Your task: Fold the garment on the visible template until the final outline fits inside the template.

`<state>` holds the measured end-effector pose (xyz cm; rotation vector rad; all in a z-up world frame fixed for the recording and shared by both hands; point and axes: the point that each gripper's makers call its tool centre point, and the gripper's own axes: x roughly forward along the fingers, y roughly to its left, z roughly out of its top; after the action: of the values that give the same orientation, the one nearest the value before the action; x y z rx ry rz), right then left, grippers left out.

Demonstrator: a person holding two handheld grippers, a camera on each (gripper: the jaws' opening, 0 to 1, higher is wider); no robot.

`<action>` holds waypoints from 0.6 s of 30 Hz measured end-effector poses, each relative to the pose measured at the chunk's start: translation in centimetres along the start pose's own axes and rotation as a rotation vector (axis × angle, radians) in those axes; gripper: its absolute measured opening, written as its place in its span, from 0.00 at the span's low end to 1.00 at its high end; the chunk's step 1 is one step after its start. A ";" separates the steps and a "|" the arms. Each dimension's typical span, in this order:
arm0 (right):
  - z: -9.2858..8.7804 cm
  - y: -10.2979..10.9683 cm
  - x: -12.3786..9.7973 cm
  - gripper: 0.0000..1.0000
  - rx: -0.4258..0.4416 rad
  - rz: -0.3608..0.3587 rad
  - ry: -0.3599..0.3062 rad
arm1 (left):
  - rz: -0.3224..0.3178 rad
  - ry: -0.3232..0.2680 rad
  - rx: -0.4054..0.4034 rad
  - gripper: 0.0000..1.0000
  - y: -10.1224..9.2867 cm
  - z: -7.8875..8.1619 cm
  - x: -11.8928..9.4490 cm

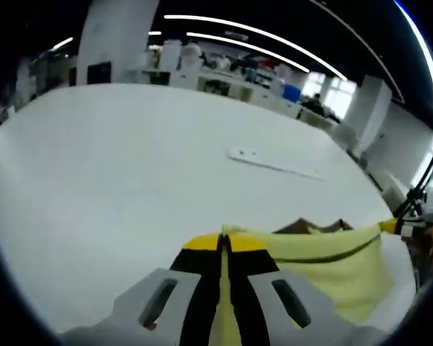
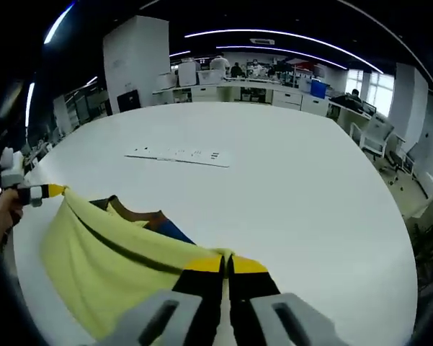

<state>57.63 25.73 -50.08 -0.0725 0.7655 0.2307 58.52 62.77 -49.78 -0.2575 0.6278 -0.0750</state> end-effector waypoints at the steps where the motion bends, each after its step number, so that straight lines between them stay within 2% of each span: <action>1: -0.2 -0.1 0.2 0.00 0.008 -0.003 0.006 | -0.001 0.003 0.000 0.00 0.0 -0.1 0.2; 12: -2.0 0.0 1.6 0.00 0.049 -0.007 0.054 | 0.001 0.037 0.016 0.00 0.6 -1.5 1.3; 18: -2.4 0.1 1.9 0.00 0.054 -0.002 0.066 | -0.009 0.049 0.055 0.00 0.6 -1.8 1.7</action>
<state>57.30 25.80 -53.07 -0.0302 0.8371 0.2062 58.79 62.75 -52.32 -0.2055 0.6722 -0.1074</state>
